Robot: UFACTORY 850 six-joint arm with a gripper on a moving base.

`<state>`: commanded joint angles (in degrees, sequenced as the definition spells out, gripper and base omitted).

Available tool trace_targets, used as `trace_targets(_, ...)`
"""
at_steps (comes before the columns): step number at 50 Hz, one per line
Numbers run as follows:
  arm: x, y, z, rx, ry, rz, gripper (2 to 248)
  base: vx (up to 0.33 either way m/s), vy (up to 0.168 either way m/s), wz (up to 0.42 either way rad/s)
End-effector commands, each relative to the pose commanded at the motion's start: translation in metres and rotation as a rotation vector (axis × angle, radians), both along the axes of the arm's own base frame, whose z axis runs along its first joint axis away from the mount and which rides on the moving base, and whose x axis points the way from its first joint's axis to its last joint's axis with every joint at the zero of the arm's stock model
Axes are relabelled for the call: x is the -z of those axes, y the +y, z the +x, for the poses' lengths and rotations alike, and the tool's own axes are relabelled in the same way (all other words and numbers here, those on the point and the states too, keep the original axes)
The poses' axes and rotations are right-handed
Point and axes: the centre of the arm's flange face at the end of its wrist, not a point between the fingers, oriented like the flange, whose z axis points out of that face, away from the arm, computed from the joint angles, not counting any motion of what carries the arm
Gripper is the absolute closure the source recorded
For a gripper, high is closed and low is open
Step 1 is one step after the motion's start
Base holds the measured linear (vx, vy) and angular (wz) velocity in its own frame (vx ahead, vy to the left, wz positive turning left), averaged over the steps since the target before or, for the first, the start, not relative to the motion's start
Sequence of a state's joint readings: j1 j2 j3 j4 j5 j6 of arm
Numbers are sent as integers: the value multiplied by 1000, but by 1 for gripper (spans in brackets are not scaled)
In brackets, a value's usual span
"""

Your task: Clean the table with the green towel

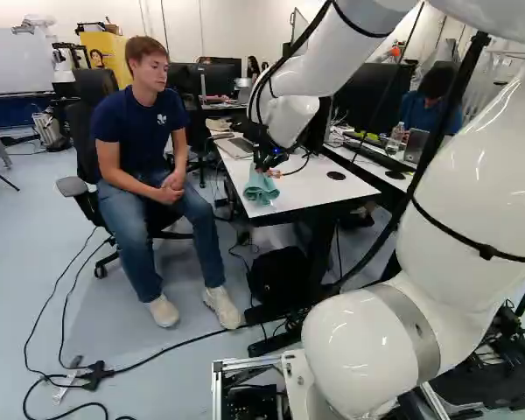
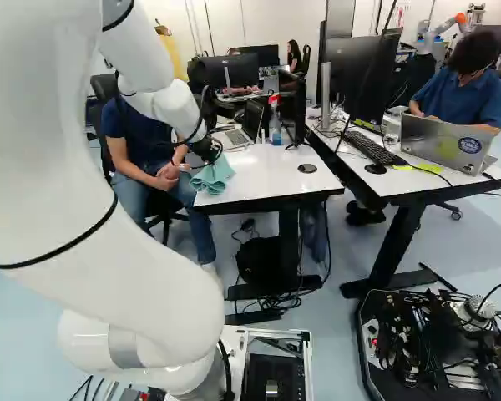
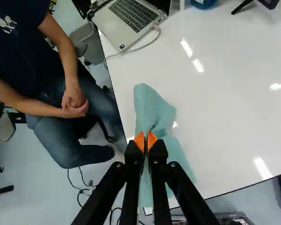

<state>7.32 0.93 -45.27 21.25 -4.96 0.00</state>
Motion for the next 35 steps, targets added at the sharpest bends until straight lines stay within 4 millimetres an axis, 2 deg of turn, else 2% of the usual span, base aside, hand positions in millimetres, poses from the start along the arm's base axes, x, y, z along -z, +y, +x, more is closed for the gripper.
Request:
trace_targets(14,-3,-13,30,-19,-56,-68,218,0,0,0)
trace_targets(27,-4,-13,57,-64,-92,-123,218,0,0,0)
trace_targets(35,-4,-12,65,-76,-98,-135,218,0,0,0)
